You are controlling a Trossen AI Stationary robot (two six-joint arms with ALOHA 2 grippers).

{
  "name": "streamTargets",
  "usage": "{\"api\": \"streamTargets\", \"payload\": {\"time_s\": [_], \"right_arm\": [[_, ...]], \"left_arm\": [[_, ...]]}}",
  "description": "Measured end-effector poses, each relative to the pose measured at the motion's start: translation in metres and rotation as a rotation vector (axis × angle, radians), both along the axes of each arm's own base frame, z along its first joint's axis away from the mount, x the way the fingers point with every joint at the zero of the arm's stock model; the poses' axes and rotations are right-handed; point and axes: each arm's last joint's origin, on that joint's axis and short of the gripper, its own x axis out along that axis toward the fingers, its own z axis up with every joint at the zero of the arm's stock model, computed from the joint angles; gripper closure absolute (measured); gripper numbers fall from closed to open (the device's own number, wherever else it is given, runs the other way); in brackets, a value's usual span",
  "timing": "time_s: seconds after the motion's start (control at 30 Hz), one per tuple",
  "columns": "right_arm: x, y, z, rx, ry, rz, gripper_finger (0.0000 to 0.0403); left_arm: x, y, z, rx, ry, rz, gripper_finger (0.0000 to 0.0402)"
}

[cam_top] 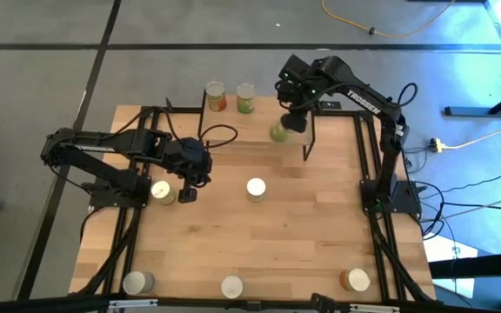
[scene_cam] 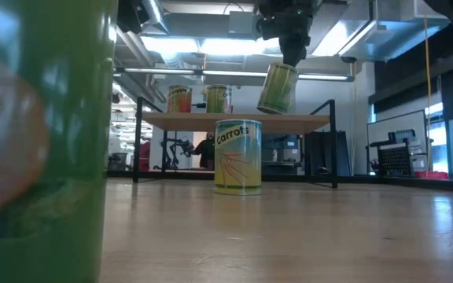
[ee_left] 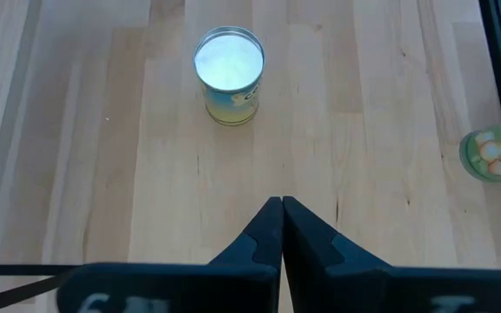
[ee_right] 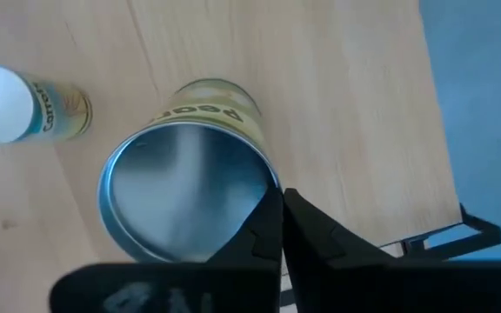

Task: Pick and place cans onto a shelf
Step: Put the top canned pears on the shelf

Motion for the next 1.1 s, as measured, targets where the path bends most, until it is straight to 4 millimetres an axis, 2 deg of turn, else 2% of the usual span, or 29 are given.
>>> {"api": "streamTargets", "payload": {"time_s": [0.67,0.97,1.1], "right_arm": [[0.002,-0.001,0.001,-0.016,-0.024,0.000,0.0391],[-0.004,0.002,0.026,-0.043,-0.090,-0.024,0.0390],[-0.008,0.005,0.027,-0.019,-0.066,-0.023,0.0390]], "left_arm": [[0.000,0.000,0.000,-0.004,0.000,0.005,0.0401],[0.000,0.000,0.000,-0.004,0.000,0.005,0.0401],[0.000,0.000,0.000,-0.004,0.000,0.005,0.0401]]}}
